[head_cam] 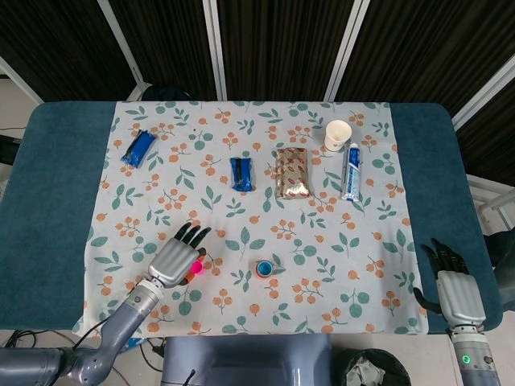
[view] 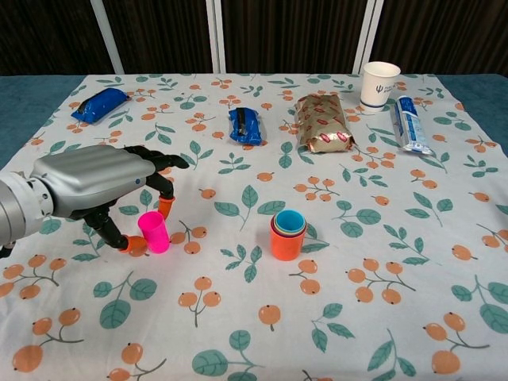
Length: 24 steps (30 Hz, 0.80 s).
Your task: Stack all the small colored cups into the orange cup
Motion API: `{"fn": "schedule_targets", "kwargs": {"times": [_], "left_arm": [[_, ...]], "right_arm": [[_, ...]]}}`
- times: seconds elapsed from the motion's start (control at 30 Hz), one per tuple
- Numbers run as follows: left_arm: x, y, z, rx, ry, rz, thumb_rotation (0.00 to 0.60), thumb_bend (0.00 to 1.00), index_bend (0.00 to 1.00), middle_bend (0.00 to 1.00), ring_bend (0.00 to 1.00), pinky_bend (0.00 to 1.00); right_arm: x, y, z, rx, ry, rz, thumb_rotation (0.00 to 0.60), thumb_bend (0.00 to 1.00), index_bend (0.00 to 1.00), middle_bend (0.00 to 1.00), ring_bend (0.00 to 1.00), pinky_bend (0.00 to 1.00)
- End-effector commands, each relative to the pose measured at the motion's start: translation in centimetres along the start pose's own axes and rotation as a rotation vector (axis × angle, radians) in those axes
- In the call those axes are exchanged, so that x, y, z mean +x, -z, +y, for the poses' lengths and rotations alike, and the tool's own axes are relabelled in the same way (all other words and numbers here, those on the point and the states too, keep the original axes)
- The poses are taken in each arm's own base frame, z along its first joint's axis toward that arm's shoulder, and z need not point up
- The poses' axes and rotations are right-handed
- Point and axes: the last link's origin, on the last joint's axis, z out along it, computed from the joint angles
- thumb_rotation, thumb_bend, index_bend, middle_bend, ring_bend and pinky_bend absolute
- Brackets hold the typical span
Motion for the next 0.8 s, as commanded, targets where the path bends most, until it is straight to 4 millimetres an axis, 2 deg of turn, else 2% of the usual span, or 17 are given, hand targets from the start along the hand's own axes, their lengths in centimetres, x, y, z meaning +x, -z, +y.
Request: {"fn": "schedule_targets", "kwargs": {"times": [0.03, 0.33, 0.57, 0.8], "left_arm": [[0.0, 0.0, 0.0, 0.000, -0.002, 0.000, 0.600, 0.27, 0.48, 0.00, 0.00, 0.00], [0.0, -0.1, 0.0, 0.001, -0.006, 0.001, 0.600, 0.33, 0.50, 0.02, 0.00, 0.00], [0.5, -0.1, 0.1, -0.002, 0.014, 0.019, 0.600, 0.33, 0.51, 0.02, 0.00, 0.00], [3.2, -0.3, 0.9, -0.028, 0.058, 0.086, 0.600, 0.33, 0.51, 0.02, 0.00, 0.00]], "right_arm": [[0.0, 0.0, 0.0, -0.001, 0.000, 0.001, 0.600, 0.38, 0.11, 0.00, 0.00, 0.11], [0.0, 0.0, 0.0, 0.001, -0.001, 0.003, 0.600, 0.38, 0.12, 0.00, 0.00, 0.11], [0.0, 0.0, 0.0, 0.000, -0.001, 0.006, 0.600, 0.38, 0.12, 0.00, 0.00, 0.11], [0.0, 0.0, 0.0, -0.002, -0.001, 0.009, 0.600, 0.38, 0.12, 0.00, 0.00, 0.11]]}}
